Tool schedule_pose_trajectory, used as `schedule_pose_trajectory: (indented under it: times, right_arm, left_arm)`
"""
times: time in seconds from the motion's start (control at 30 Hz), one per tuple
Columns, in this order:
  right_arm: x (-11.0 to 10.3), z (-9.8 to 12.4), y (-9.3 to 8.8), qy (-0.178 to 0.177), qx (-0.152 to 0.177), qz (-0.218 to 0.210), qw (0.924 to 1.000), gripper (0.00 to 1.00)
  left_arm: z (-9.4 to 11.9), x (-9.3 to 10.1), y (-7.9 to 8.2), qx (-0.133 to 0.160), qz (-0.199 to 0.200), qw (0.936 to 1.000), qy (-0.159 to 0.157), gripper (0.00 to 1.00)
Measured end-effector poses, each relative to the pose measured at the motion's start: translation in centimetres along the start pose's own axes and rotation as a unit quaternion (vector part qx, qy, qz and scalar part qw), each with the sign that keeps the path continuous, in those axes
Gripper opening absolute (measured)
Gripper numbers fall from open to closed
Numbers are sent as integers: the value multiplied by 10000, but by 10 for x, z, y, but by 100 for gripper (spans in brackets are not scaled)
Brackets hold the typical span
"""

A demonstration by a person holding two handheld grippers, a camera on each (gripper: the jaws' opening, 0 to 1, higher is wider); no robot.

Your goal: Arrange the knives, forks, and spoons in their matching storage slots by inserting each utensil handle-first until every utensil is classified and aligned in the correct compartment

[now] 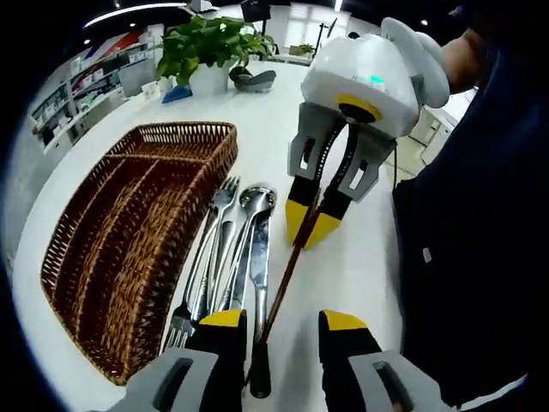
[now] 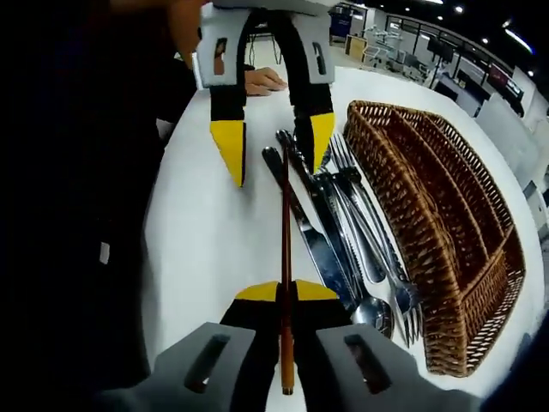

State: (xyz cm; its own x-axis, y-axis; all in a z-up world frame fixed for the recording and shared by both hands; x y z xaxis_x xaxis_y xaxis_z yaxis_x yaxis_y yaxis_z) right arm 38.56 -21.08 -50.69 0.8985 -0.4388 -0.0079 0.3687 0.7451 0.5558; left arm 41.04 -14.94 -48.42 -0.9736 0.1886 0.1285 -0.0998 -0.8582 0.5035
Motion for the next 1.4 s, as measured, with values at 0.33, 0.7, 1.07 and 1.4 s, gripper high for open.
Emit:
schedule_pose_trajectory:
  times: [0.33, 0.7, 1.07, 1.4]
  right_arm:
    - [-14, 6, 18, 259, -13, 608, 9978, 2]
    - [-15, 11, 36, 187, 77, 983, 9950, 2]
    - [-12, 13, 35, 128, 84, 1243, 9921, 3]
    - [-3, 18, 39, -138, 251, 1355, 9904, 4]
  left_arm:
    - [2, 9, -17, -858, -90, 9934, -753, 18]
    - [3, 20, -23, -1276, -268, 9843, -1193, 4]
    - [5, 19, -20, -1232, -69, 9862, -1106, 2]
    - [10, 13, -15, -943, 241, 9922, -782, 1]
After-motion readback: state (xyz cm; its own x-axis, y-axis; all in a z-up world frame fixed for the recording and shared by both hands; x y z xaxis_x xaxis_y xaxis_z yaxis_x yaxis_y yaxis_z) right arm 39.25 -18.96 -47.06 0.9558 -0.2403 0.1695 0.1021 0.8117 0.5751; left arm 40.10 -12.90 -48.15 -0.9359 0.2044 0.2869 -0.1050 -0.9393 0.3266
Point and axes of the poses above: the point that each gripper's makers call its tool centre point, and the gripper's own axes: z roughly backward along the fingers, x roughly to its right, y roughly out of its top, the point moved 1 cm from there along z, roughly backward along the fingers, and after that the axes turned 4 degrees about -z, right-handed, at the moved point
